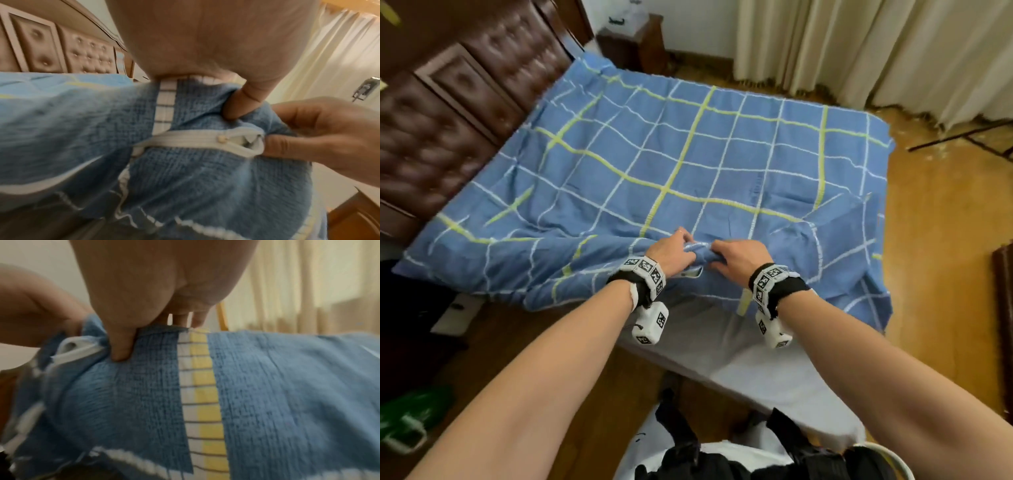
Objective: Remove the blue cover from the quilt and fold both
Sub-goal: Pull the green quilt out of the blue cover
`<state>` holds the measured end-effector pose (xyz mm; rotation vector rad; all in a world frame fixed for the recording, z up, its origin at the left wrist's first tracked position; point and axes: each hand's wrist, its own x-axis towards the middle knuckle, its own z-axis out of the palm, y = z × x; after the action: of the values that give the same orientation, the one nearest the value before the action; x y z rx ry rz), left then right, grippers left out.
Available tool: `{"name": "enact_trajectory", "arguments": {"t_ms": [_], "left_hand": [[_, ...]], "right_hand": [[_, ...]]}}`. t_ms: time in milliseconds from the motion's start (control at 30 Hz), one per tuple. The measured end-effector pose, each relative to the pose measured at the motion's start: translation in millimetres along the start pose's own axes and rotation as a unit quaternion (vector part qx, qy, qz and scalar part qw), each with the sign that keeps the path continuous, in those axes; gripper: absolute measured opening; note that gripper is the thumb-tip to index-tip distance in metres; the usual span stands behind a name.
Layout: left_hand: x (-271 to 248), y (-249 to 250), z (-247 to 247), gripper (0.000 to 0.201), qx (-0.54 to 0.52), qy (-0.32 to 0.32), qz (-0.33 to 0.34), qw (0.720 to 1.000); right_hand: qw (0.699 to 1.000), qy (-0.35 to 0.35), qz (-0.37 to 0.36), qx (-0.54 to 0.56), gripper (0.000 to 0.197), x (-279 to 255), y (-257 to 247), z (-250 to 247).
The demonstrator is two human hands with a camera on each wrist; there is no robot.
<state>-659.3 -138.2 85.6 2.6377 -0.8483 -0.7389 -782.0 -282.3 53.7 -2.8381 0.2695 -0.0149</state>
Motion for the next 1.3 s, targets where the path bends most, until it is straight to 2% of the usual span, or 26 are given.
{"name": "enact_trajectory", "arguments": {"t_ms": [67,100,133,167,233,267,300,400,433,500,600,700,800,900,1000,1067,1167,1233,1300], "left_hand": [[-8.4,-13.6,-10.7,0.033,-0.016,0.121,-0.011,0.992],[-11.2,-21.7,-14.1,0.026,-0.036,0.153,-0.035,0.987],[-13.3,-30.8,-14.6,0.020,-0.069,0.136,-0.062,0.986],[-15.0,-39.0,-12.1,0.023,-0.114,0.074,-0.088,0.987],[-16.7,-53.8,1.3,0.047,-0.208,-0.079,-0.128,0.967],[-16.5,-59.6,8.0,0.055,-0.236,-0.133,-0.142,0.952],[-14.3,-63.7,15.0,0.058,-0.257,-0.155,-0.144,0.943],[2.0,-64.2,30.4,0.046,-0.369,-0.132,-0.115,0.913],[7.8,-61.0,31.2,0.039,-0.402,-0.137,-0.106,0.899],[18.8,-56.1,31.9,0.026,-0.412,-0.170,-0.091,0.890],[16.8,-55.7,41.7,0.025,-0.405,-0.202,-0.135,0.882],[3.0,-58.3,57.0,0.036,-0.409,-0.228,-0.184,0.864],[-3.8,-54.2,72.6,0.024,-0.494,-0.167,-0.191,0.832],[-14.3,-43.3,86.2,0.017,-0.557,-0.085,-0.198,0.802],[-30.4,-34.5,103.0,0.021,-0.559,-0.019,-0.186,0.808],[-43.4,-36.1,115.5,0.022,-0.560,0.019,-0.173,0.810],[-69.9,-43.2,129.0,0.019,-0.565,0.061,-0.142,0.810],[-87.5,-48.0,133.4,0.019,-0.576,0.083,-0.135,0.802],[-102.6,-55.1,138.0,0.018,-0.594,0.104,-0.139,0.786]], "right_hand": [[0.999,0.009,0.049,-0.010,0.029,11.3,-8.5,-6.0],[0.997,0.016,0.075,-0.008,0.029,16.6,-12.9,-7.7],[0.995,0.020,0.099,-0.002,0.029,21.0,-18.3,-8.4],[0.992,0.018,0.122,0.008,0.031,25.7,-23.9,-8.9],[0.987,0.007,0.156,0.028,0.035,36.1,-33.9,-10.6],[0.986,-0.001,0.164,0.034,0.037,41.1,-38.2,-12.5],[0.985,-0.017,0.166,0.041,0.038,44.8,-41.4,-14.1],[0.981,-0.112,0.150,0.058,0.041,52.8,-46.3,-15.0],[0.977,-0.145,0.147,0.059,0.042,52.9,-47.5,-14.8],[0.967,-0.199,0.148,0.062,0.046,49.3,-48.5,-13.2],[0.954,-0.247,0.153,0.078,0.048,35.4,-45.4,-5.7],[0.949,-0.248,0.154,0.117,0.045,24.7,-39.9,2.1],[0.943,-0.263,0.133,0.152,0.044,24.6,-34.5,4.7],[0.949,-0.271,0.098,0.125,0.045,24.5,-26.7,5.3],[0.974,-0.206,0.086,0.040,0.043,22.3,-11.6,4.2],[0.982,-0.174,0.053,0.055,0.042,22.8,-8.7,3.3],[0.972,-0.223,-0.064,0.047,0.044,31.7,-34.4,5.9],[0.951,-0.294,-0.097,-0.028,0.036,36.4,-57.7,16.7],[0.925,-0.352,-0.102,-0.101,0.038,34.4,-73.7,30.2]]}}
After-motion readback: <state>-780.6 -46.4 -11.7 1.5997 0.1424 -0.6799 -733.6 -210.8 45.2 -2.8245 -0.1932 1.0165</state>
